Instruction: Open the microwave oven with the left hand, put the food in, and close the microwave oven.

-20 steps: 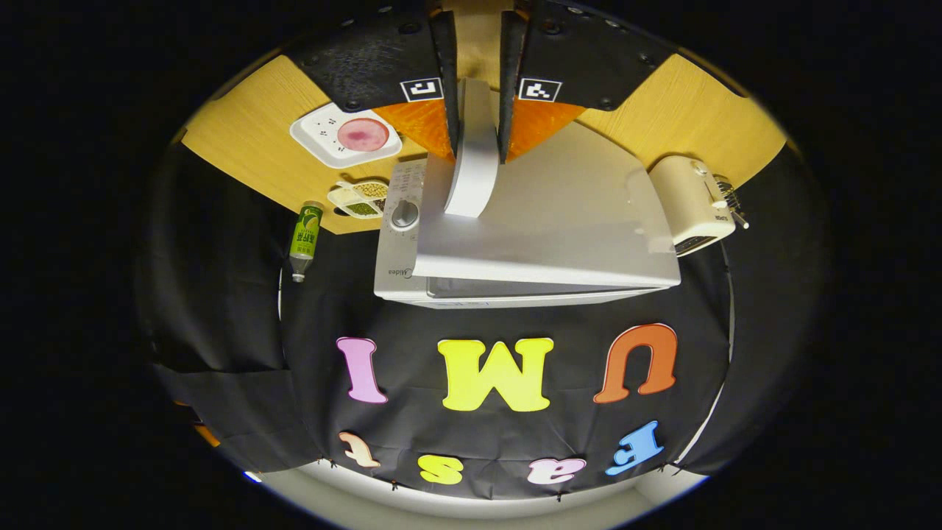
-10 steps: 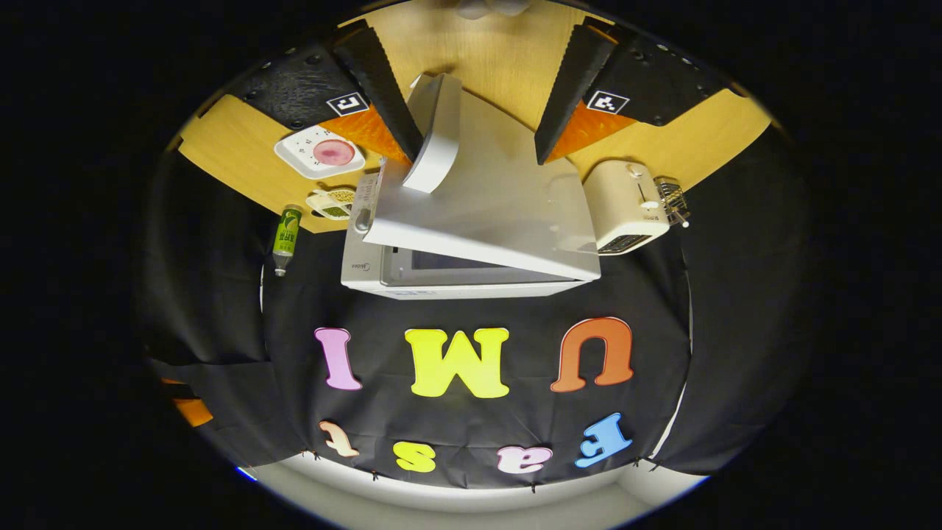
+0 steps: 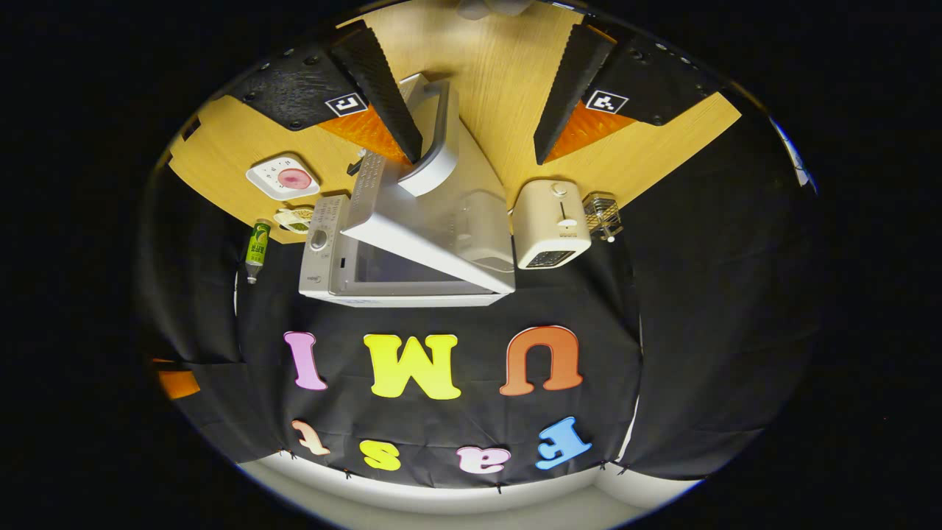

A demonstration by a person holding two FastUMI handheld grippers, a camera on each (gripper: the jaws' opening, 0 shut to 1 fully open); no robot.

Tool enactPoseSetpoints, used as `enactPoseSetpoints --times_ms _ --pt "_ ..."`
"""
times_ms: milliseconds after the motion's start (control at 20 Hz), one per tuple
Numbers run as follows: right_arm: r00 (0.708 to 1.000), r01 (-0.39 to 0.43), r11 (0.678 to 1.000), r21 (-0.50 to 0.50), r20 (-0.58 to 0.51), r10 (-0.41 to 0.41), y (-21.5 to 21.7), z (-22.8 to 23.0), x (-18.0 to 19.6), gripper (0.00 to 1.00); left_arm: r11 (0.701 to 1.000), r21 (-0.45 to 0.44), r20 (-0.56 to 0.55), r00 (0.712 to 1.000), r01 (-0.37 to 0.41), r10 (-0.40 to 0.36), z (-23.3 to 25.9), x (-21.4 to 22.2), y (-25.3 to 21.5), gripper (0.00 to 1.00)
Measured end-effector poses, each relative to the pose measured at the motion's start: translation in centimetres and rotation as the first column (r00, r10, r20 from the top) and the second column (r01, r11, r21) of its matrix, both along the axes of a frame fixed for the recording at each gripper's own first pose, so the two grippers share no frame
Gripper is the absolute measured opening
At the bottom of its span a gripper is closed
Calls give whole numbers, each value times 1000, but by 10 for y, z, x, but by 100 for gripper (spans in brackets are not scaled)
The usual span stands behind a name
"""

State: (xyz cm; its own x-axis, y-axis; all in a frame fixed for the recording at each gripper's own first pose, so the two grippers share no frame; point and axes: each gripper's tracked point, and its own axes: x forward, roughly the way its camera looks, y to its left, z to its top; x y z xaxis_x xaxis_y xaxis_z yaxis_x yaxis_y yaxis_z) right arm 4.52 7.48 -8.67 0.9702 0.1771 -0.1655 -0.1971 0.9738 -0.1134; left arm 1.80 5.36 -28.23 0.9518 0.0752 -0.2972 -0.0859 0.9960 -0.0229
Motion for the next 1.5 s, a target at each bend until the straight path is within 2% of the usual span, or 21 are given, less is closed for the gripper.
enactPoseSetpoints --times_ms 150,200,250,500,550,600,750,950,1000,1100,1200,1250,1300,1350,1500 --pt "1000 18 1000 10 -25 -18 10 -16 -3 100 999 23 -5 1000 -23 23 -2 -12 32 92" --pt "999 25 1000 17 -31 -24 12 -20 -4 96 999 34 -1 1000 -27 27 -1 -16 42 92" --pt "999 29 999 26 -39 -28 14 -25 -5 100 998 48 1 999 -35 34 1 -21 51 92" --pt "995 61 997 40 -81 -58 11 -47 2 100 994 88 -18 998 -60 62 -2 -37 85 92" --pt "994 67 997 41 -90 -63 7 -53 6 96 993 95 -20 998 -63 65 -1 -41 88 92" --pt "993 72 997 40 -98 -67 4 -56 10 100 993 95 -26 997 -65 68 0 -44 90 92" --pt "989 81 996 25 -128 -77 -13 -77 30 100 993 95 -20 998 -64 66 13 -51 82 92" --pt "973 86 996 15 -217 -80 -45 -123 71 100 994 99 13 999 -49 48 39 -44 48 92" --pt "967 82 996 24 -245 -73 -52 -135 83 96 994 98 20 999 -44 42 46 -40 36 92" --pt "948 87 995 40 -310 -71 -69 -163 110 96 994 99 32 999 -39 36 58 -31 14 92" --pt "920 83 994 65 -388 -51 -79 -197 136 92 994 102 46 998 -38 33 72 -19 -9 92" --pt "905 76 994 73 -424 -38 -84 -213 150 99 994 103 51 998 -40 35 79 -12 -21 92" --pt "885 67 995 73 -465 -26 -88 -231 162 80 994 103 56 998 -43 38 85 -5 -31 92" --pt "864 54 996 77 -503 -8 -91 -249 172 87 994 102 58 997 -50 44 89 2 -43 92" --pt "784 23 992 120 -618 56 -95 -297 186 77 993 84 60 996 -78 73 102 24 -71 92"
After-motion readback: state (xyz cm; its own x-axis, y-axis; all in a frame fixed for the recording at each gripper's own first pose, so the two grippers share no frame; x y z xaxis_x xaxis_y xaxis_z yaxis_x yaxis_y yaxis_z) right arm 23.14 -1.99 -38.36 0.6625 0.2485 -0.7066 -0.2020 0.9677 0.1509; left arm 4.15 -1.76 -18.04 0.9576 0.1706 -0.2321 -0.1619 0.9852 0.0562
